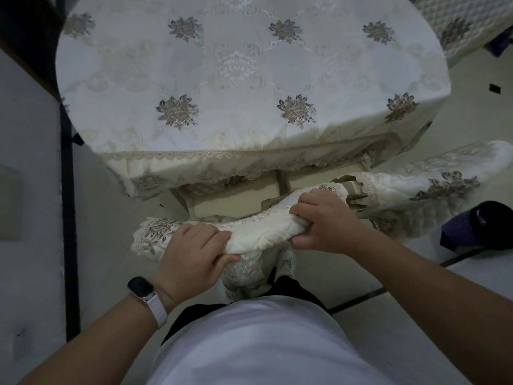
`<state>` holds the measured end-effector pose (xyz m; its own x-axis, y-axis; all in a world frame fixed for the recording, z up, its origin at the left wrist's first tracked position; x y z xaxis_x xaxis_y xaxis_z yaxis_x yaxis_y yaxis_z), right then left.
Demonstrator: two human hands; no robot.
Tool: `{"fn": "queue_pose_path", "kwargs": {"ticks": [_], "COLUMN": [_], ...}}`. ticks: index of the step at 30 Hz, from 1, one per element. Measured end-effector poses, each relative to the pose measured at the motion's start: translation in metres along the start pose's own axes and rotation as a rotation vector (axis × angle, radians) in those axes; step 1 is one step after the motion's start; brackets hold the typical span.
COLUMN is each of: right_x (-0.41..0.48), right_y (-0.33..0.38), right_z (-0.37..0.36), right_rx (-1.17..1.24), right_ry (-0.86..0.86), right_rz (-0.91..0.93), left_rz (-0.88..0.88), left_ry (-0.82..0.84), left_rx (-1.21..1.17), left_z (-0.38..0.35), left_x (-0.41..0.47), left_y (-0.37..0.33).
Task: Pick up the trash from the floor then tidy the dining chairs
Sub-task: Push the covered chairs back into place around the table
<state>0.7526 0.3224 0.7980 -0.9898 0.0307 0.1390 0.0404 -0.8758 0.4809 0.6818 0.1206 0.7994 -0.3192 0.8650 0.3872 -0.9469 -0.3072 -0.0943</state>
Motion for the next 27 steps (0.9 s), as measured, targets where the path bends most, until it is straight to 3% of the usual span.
{"fn": "queue_pose_path", "kwargs": {"ticks": [11, 20, 27], "right_x": [-0.016, -0.009, 0.035], "right_y": [-0.001, 0.029, 0.037], "right_z": [-0.007, -0.008, 0.004], "right_rx": [0.036, 0.089, 0.089], "right_ry": [-0.094, 0.016, -0.045], "right_rz": [-0.043, 0.037, 0.052], "left_rz": [0.062, 0.189, 0.343], "left_ry": [0.039, 0.008, -0.004], "left_rx": [-0.078, -0.235, -0.149], "left_z": [0.004, 0.018, 0.043], "left_x": [0.002, 0.010, 0.032], "left_y": [0.001, 0.012, 0.042]}}
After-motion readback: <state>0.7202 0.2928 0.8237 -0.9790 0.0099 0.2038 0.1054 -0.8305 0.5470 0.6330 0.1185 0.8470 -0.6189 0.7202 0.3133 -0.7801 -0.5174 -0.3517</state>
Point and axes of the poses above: each hand's wrist, its own x-axis towards the middle knuckle, its own z-axis out of the back of the hand, y = z × x, the point moved 9 cm from there along x, towards the middle knuckle, and after that the axes turned 9 degrees about x, right-handed, at the moved point
